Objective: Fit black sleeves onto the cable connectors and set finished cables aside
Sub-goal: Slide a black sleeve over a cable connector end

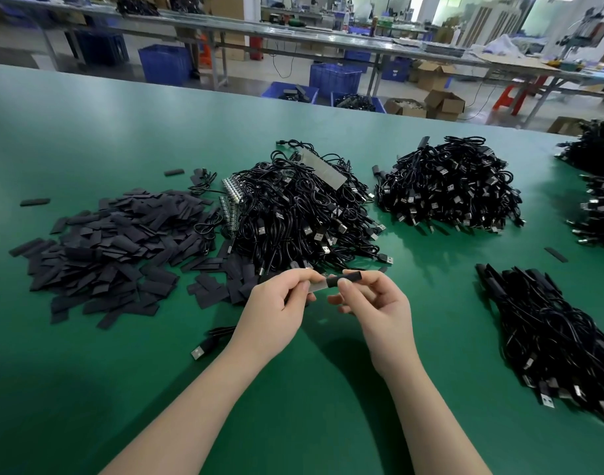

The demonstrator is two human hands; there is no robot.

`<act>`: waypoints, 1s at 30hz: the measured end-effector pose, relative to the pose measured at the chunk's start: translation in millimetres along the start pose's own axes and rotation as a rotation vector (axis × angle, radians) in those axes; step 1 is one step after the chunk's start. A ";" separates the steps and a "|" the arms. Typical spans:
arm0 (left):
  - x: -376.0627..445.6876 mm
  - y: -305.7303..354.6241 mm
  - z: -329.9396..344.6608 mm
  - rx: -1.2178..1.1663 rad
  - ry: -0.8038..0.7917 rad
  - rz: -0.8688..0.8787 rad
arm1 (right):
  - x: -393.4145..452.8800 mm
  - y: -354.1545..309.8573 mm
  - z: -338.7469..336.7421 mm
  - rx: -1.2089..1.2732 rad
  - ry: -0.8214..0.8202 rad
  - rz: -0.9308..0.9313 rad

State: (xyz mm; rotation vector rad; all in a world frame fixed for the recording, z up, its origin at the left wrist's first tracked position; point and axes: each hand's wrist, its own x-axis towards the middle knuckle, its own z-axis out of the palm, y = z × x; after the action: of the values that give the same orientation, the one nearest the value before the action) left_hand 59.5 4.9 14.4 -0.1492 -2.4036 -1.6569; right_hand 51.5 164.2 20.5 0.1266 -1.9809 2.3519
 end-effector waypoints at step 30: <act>-1.2 1.4 -3.7 0.388 -0.120 0.217 | 2.7 6.5 -3.7 -0.056 -0.011 0.052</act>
State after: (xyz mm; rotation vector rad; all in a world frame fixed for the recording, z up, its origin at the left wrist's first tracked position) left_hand 61.4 2.0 16.7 -0.4358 -2.6330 -1.0955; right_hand 48.1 166.7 13.8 0.0864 -2.0778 2.3287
